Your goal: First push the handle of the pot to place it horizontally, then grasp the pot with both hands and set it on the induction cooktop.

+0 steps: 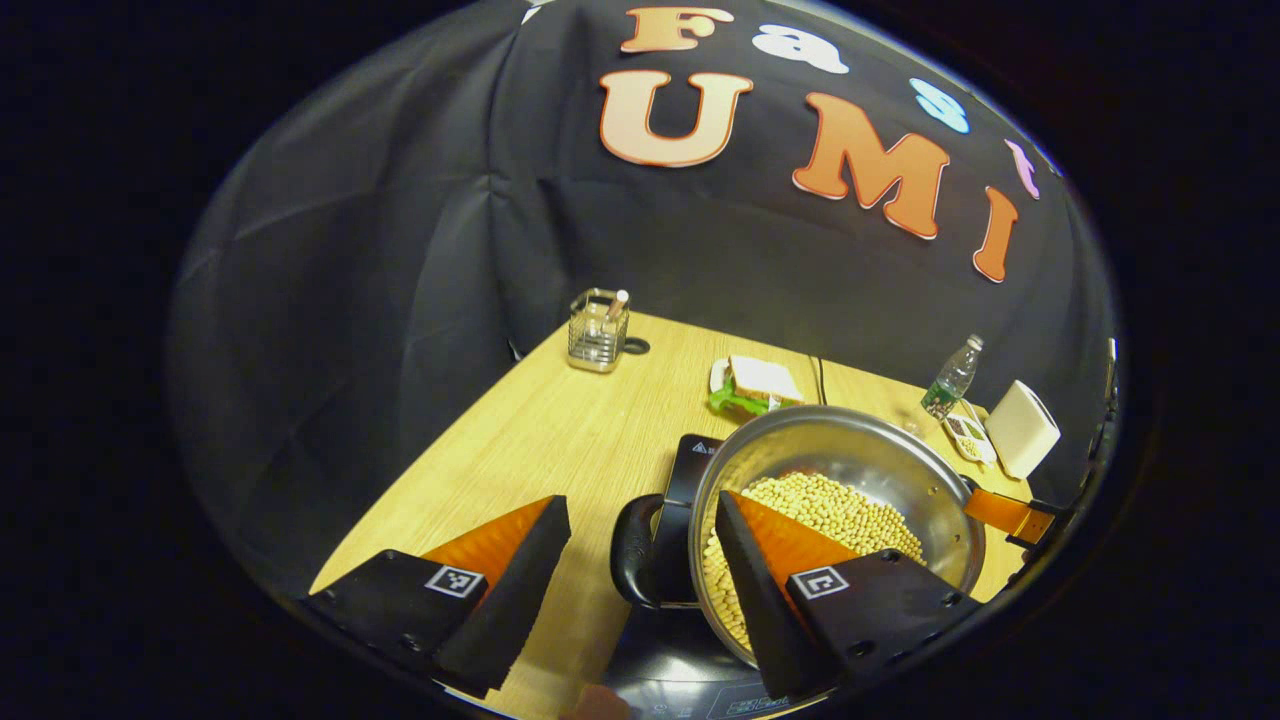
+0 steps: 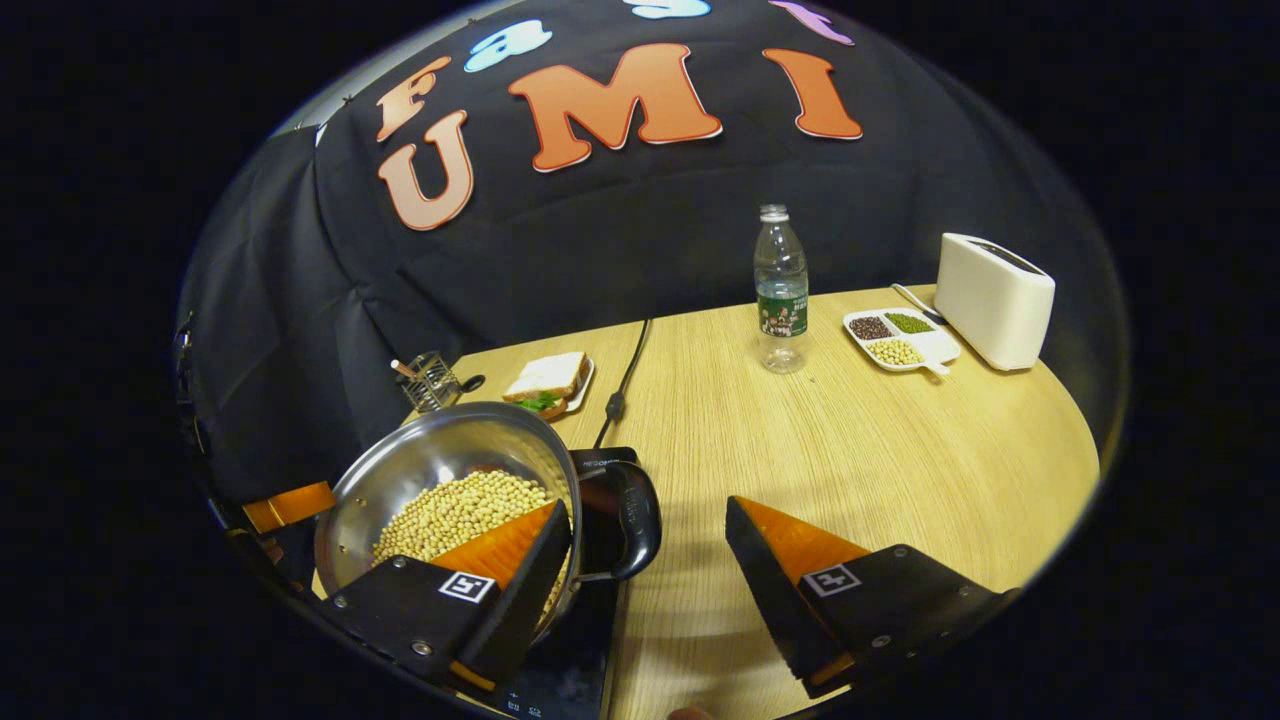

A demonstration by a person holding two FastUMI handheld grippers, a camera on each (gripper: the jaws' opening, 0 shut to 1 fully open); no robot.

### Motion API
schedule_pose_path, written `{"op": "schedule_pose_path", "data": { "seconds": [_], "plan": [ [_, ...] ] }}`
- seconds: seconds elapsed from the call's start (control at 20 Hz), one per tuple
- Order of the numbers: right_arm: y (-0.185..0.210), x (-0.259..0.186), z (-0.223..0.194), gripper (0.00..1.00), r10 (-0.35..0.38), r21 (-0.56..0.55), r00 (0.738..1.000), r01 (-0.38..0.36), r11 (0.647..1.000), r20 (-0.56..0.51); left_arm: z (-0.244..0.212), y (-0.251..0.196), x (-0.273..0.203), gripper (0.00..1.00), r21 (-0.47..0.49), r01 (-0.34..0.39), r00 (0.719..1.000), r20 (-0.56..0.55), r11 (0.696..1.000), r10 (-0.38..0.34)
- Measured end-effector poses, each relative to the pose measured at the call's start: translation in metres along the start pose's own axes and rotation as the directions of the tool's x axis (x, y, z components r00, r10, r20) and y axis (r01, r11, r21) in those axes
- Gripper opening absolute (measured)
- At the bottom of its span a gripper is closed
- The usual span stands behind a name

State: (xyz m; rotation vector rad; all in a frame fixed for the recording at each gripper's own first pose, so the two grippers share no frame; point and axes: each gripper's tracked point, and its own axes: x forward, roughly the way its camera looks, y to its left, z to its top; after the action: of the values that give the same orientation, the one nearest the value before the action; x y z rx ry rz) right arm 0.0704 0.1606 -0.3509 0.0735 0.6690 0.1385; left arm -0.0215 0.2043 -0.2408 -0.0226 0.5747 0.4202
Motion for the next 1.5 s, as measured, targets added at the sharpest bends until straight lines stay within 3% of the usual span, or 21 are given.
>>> {"op": "schedule_pose_path", "data": {
  "seconds": [0.15,0.3,0.55,0.85,1.05,1.25,1.45,1.5],
  "plan": [
    [-0.019,-0.024,0.021,0.95,-0.029,-0.028,0.997,0.031,0.999,0.072,0.036,-0.014,-0.034,1.0,0.039,-0.016,0.992,0.128,0.999,0.011],
    [-0.033,-0.05,0.04,0.95,-0.031,-0.028,0.991,0.035,0.999,0.13,0.063,-0.04,-0.064,0.98,0.02,0.026,0.976,0.217,0.999,-0.03],
    [-0.06,-0.103,0.085,0.95,-0.037,-0.035,0.964,0.047,0.998,0.264,0.101,-0.072,-0.113,0.97,0.06,0.022,0.931,0.363,0.998,-0.042],
    [-0.077,-0.176,0.135,0.95,-0.011,-0.059,0.9,0.041,0.997,0.435,0.135,-0.12,-0.166,0.97,0.08,0.086,0.873,0.474,0.993,-0.114],
    [-0.083,-0.223,0.157,0.95,0.007,-0.081,0.857,0.04,0.996,0.516,0.154,-0.147,-0.211,0.97,0.086,0.135,0.817,0.554,0.987,-0.16],
    [-0.091,-0.255,0.172,0.95,0.004,-0.084,0.818,0.054,0.995,0.575,0.158,-0.187,-0.24,0.97,0.129,0.203,0.778,0.581,0.971,-0.239],
    [-0.101,-0.269,0.179,0.95,-0.008,-0.059,0.786,0.056,0.997,0.618,0.144,-0.223,-0.239,0.97,0.165,0.275,0.779,0.539,0.947,-0.32],
    [-0.103,-0.267,0.177,1.0,-0.008,-0.057,0.787,0.056,0.997,0.617,0.14,-0.228,-0.234,0.97,0.169,0.284,0.785,0.524,0.944,-0.33]
  ]
}}
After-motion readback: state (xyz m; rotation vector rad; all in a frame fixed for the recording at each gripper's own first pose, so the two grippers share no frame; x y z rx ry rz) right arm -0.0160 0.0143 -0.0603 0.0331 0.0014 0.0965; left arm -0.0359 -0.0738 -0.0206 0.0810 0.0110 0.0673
